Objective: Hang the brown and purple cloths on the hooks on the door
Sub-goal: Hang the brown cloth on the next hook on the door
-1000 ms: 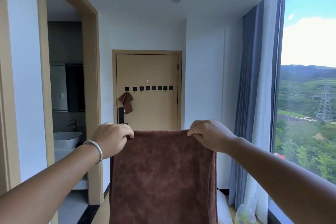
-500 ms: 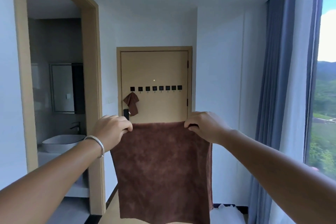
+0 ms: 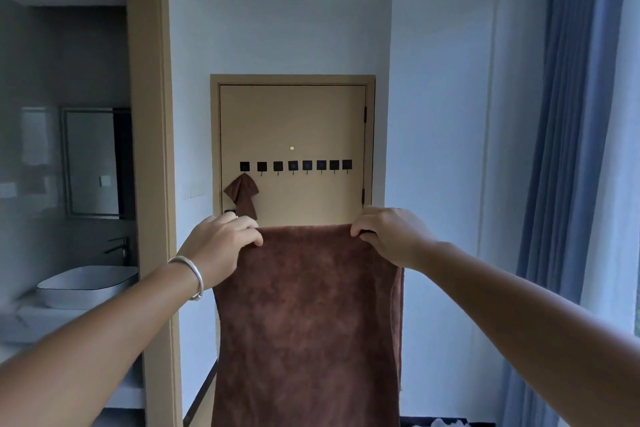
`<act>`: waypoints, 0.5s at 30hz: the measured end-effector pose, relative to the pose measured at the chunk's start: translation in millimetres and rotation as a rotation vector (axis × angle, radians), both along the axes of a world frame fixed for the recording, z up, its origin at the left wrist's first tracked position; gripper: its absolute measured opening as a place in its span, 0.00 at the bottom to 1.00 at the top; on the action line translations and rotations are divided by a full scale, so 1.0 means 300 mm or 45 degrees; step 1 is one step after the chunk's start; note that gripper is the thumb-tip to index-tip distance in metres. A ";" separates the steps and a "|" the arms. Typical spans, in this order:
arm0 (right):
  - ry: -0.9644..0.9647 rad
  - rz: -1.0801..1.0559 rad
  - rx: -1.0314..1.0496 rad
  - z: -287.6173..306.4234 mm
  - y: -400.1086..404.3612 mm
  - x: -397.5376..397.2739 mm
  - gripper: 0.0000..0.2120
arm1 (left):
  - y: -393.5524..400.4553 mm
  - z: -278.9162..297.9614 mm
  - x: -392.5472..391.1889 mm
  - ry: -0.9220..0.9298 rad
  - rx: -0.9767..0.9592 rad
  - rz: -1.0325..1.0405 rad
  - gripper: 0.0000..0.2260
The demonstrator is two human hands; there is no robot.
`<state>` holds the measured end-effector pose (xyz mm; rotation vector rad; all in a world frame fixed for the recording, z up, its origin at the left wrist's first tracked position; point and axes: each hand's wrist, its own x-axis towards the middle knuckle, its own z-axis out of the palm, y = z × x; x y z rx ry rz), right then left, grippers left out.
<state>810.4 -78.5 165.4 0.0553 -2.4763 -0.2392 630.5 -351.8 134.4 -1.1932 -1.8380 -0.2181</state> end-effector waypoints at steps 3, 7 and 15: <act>0.019 0.008 0.000 0.016 0.039 -0.190 0.10 | 0.041 0.016 -0.200 -0.014 -0.014 -0.052 0.23; 0.018 0.024 0.020 0.019 0.081 -0.407 0.11 | 0.084 0.022 -0.433 -0.045 -0.022 -0.108 0.19; 0.016 0.052 0.009 0.015 0.166 -0.785 0.16 | 0.176 0.045 -0.813 -0.121 -0.055 -0.094 0.18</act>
